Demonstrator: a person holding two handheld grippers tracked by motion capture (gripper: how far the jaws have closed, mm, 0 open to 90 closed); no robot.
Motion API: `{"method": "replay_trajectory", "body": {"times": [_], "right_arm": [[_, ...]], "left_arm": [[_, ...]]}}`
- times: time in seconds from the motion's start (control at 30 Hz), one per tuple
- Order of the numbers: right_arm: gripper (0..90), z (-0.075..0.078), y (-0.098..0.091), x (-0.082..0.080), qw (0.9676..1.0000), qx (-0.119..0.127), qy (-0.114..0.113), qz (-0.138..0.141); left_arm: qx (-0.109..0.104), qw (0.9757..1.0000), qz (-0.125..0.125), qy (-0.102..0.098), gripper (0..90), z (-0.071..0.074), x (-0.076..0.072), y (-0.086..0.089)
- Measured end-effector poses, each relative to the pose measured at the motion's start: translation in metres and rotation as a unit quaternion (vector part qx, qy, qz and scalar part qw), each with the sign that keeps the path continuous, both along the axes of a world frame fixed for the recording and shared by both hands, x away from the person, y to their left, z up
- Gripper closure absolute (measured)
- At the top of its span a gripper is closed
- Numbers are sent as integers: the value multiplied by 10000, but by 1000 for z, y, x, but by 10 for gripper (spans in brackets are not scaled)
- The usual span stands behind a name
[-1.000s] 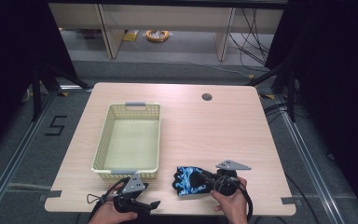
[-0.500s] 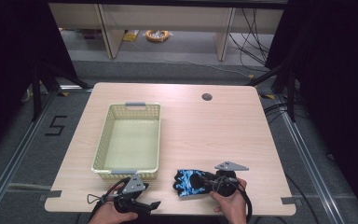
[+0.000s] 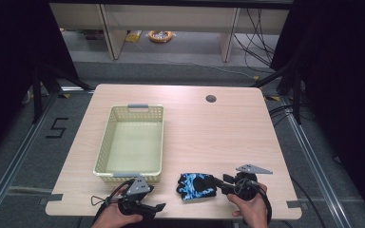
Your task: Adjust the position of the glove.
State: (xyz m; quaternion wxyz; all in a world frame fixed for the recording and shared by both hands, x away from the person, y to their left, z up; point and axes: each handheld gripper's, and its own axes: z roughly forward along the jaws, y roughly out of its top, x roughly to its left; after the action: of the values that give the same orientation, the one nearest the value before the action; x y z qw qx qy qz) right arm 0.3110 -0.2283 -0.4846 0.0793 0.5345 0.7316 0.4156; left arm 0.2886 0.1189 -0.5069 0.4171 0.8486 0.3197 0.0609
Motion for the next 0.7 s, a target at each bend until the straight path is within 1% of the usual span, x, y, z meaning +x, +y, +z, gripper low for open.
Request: {"method": "replay_trajectory", "body": {"times": [0.03,0.07,0.1,0.13,0.17,0.2,0.23,0.27,0.3,0.33,0.37,0.4,0.47,0.5,0.53,0.57,0.6,0.63,0.67,0.7], "right_arm": [[544,0,0,0,10000,0,0,0],[548,-2,-2,0,9997,151,170,-6],[548,-2,-2,0,9997,151,170,-6],[548,-4,-2,1,9993,256,273,33],[548,-4,-2,1,9993,256,273,33],[554,-7,-3,4,9997,120,203,70],[554,-7,-3,4,9997,120,203,70],[553,-8,-3,5,9996,169,201,132],[553,-9,-3,6,9994,219,213,148],[553,-10,-3,6,9993,244,243,160],[553,-10,-3,6,9993,244,243,160],[553,-10,-3,7,9995,178,238,114],[551,-11,-4,8,9993,262,233,155],[551,-11,-4,8,9993,262,233,155],[551,-11,-4,8,9992,274,237,154],[551,-11,-4,8,9989,319,270,190],[551,-13,-4,8,9990,329,214,218],[551,-13,-4,8,9990,329,214,218],[551,-12,-4,8,9989,332,236,218],[551,-11,-1,6,9982,455,380,82]], "left_arm": [[0,10000,0,0,257,0,0,0],[-49,10000,-61,-11,262,1,0,-6],[-49,10000,-61,-11,267,1,0,-6],[-24,9998,-169,-57,273,3,2,-13],[-24,9998,-169,-57,278,3,2,-13],[-45,9997,-219,-83,280,5,3,-21],[-45,9997,-219,-83,281,5,3,-21],[-104,9996,-252,-104,281,6,4,-26],[-79,9994,-307,-99,282,6,5,-29],[47,9990,-404,-166,286,7,10,-35],[47,9990,-404,-166,289,7,10,-35],[-37,9993,-370,-83,289,6,11,-40],[106,9987,-472,-132,297,5,15,-44],[101,9984,-538,-164,297,4,17,-46],[149,9986,-500,-115,297,3,18,-48],[192,9984,-519,-149,297,3,20,-50],[245,9979,-569,-201,316,3,23,-52],[245,9979,-569,-201,332,3,23,-52],[328,9969,-685,-195,332,2,24,-53],[285,9974,-631,-219,333,1,25,-55]]}}
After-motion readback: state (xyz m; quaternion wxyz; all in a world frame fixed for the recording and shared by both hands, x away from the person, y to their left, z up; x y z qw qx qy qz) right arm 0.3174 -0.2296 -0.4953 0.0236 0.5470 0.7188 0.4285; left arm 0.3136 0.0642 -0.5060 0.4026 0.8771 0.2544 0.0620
